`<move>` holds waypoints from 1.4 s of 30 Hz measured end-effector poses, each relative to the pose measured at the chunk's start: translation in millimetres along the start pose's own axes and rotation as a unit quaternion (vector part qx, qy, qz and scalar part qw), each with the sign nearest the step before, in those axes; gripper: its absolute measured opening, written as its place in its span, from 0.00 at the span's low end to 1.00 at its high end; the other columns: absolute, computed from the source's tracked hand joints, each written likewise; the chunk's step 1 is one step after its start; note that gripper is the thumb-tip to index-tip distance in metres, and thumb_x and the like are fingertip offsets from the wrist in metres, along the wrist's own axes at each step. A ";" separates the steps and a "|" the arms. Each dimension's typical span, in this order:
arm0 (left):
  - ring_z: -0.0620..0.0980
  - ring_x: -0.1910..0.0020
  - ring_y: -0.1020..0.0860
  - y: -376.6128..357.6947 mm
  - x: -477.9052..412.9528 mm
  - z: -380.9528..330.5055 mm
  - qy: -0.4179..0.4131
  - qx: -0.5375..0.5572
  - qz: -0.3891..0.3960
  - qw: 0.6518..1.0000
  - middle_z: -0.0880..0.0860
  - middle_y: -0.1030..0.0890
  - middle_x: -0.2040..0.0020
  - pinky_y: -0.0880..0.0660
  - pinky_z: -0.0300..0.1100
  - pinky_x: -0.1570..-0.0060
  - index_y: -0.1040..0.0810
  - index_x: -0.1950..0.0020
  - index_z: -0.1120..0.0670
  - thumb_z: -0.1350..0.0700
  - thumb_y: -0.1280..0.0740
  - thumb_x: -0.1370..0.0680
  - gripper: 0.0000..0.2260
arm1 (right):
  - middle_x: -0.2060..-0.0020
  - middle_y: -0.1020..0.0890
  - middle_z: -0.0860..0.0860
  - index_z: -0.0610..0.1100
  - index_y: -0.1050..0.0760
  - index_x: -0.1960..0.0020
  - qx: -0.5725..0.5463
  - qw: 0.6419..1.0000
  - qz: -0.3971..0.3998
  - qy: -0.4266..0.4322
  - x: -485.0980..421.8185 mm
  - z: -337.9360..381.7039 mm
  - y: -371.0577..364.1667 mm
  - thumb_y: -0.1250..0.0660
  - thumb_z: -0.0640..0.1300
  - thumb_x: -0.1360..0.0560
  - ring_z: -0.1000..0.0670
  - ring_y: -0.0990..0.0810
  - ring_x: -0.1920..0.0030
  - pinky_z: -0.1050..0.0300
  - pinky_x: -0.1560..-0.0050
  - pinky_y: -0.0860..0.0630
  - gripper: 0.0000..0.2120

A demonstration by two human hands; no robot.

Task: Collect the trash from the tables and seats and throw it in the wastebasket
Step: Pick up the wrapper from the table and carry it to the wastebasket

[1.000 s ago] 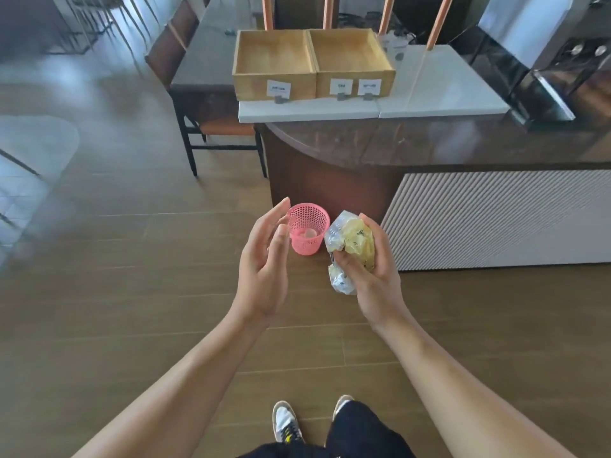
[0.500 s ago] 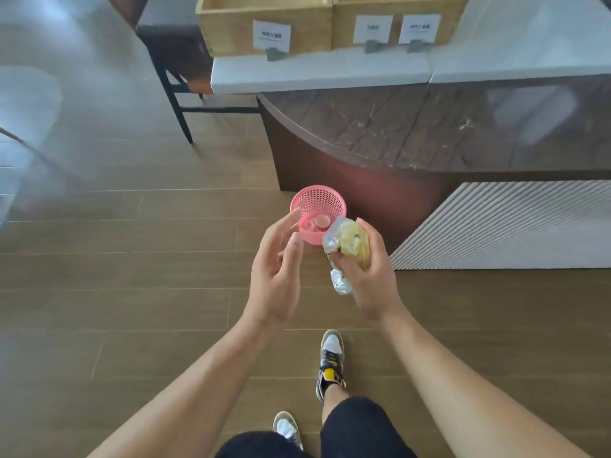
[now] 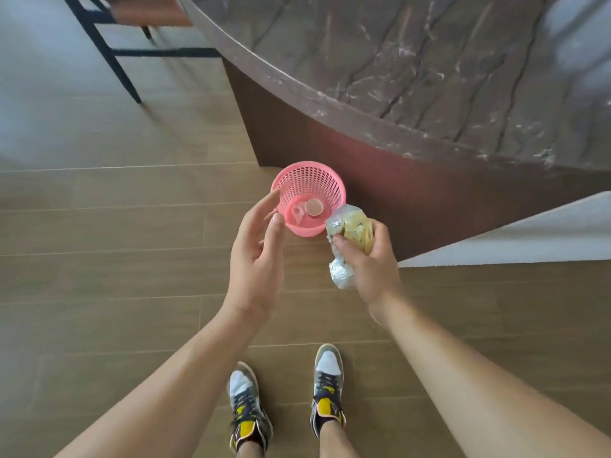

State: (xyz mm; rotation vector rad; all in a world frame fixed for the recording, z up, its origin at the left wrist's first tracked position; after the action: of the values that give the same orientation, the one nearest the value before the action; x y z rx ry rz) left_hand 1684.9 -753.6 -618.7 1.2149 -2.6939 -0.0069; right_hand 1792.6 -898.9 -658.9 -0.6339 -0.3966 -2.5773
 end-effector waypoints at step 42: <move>0.39 0.30 0.23 16.7 -106.8 120.5 0.051 -0.043 -0.027 0.997 0.30 0.23 0.34 0.25 0.55 0.29 0.25 0.28 0.40 0.43 0.41 0.18 0.18 | 0.39 0.19 0.52 0.60 0.25 0.37 -0.090 0.991 0.022 -0.094 -184.9 -48.8 -81.4 0.36 0.59 0.17 0.48 0.18 0.40 0.50 0.49 0.20 0.10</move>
State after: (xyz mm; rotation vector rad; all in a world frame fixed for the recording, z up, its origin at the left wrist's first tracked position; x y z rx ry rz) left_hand 1721.1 -671.8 -753.6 1.2281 -2.5451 -0.0643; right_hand 1881.2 -781.2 -805.6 -0.9430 -0.2080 -2.5370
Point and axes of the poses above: each hand's wrist, its own x-axis away from the middle knuckle, its own y-axis out of the back of the hand, z = x × y, the point moved 2 cm from there along -x, towards the middle knuckle
